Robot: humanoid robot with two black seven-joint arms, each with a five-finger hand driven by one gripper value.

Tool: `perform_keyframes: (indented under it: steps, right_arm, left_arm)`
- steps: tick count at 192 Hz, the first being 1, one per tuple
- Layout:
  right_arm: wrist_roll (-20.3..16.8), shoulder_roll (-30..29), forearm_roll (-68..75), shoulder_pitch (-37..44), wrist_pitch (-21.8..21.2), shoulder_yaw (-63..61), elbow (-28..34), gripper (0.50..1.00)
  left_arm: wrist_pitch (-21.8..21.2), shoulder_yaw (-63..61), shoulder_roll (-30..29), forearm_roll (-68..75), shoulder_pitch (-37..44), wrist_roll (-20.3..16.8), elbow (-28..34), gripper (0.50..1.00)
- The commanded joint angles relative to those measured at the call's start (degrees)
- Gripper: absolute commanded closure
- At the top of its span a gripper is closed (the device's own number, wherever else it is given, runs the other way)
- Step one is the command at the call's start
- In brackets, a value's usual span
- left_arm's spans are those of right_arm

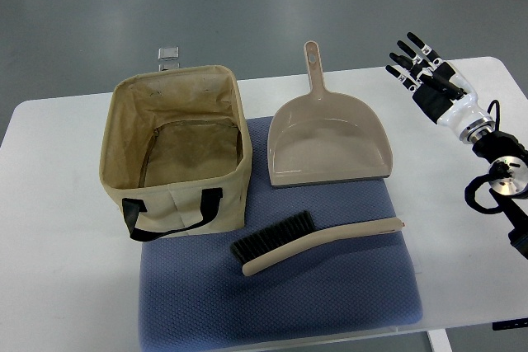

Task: Put pink broom in yellow bag with right hand

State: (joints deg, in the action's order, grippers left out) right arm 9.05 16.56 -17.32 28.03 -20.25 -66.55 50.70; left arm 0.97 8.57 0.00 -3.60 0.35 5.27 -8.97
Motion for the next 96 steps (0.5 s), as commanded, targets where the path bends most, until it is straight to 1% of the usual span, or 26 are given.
perform_keyframes:
  steps: [1, 96]
  right_arm:
    - [0.00, 0.05, 0.00, 0.01, -0.05, 0.02, 0.01, 0.572]
    - [0.00, 0.22, 0.00, 0.01, -0.22, -0.34, 0.45, 0.572]
  left_arm:
    - [0.00, -0.05, 0.00, -0.01, 0.00, 0.00, 0.00, 0.500]
    - [0.00, 0.04, 0.00, -0.01, 0.00, 0.00, 0.00, 0.500]
